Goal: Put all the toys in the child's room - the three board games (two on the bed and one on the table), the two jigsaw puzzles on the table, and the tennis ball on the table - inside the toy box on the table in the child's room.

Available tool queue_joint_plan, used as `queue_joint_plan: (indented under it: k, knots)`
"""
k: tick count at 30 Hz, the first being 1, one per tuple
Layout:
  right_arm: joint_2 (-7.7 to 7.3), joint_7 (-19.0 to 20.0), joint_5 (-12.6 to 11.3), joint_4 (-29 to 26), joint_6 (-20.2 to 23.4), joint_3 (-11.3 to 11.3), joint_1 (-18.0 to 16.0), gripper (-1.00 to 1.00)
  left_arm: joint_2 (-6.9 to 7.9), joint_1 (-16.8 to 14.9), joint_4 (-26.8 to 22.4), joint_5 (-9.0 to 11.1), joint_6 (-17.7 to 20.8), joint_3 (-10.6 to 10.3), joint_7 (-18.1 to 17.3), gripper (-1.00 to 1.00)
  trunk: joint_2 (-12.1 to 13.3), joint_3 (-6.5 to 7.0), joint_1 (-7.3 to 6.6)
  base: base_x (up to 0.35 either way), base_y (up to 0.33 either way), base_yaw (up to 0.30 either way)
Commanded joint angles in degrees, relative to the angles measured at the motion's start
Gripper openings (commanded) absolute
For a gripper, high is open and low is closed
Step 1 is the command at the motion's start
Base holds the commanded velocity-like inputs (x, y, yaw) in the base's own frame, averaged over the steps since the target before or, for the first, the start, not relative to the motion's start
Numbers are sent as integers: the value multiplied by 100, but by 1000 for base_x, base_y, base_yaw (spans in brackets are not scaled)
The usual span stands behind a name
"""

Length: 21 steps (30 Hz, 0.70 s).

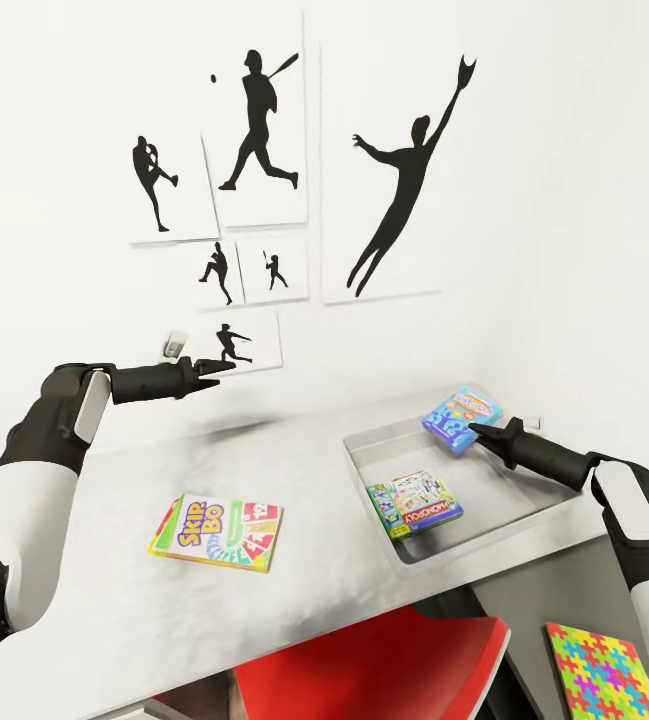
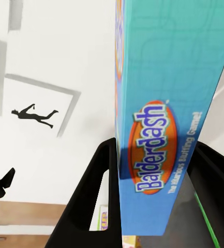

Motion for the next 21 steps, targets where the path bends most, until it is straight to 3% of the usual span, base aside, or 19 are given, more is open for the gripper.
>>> queue_joint_plan:
  k: [1,4,14,17,21]
  knots:
    - [4,42,48,-3,24,-8,-6,-100,0,-6,2,-18,18,7,-29,100,-12,-11,3,0,0,0]
    - [8,-48,66,-15,21,-8,-6,-100,19,-6,2,-15,17,7,-36,100,-12,-11,3,0,0,0]
    - [4,-521,55,34,12,-60,-45,-100,306,59,31,-7,18,-2,-51,100,-12,-11,3,0,0,0]
    - [-36,-901,26,209,12,-103,-242,-100,492,128,134,3,13,-3,-52,100,-12,-11,3,0,0,0]
    - [-51,-1213,12,686,11,-179,-592,-100,570,166,195,7,10,-3,-54,100,-12,-11,3,0,0,0]
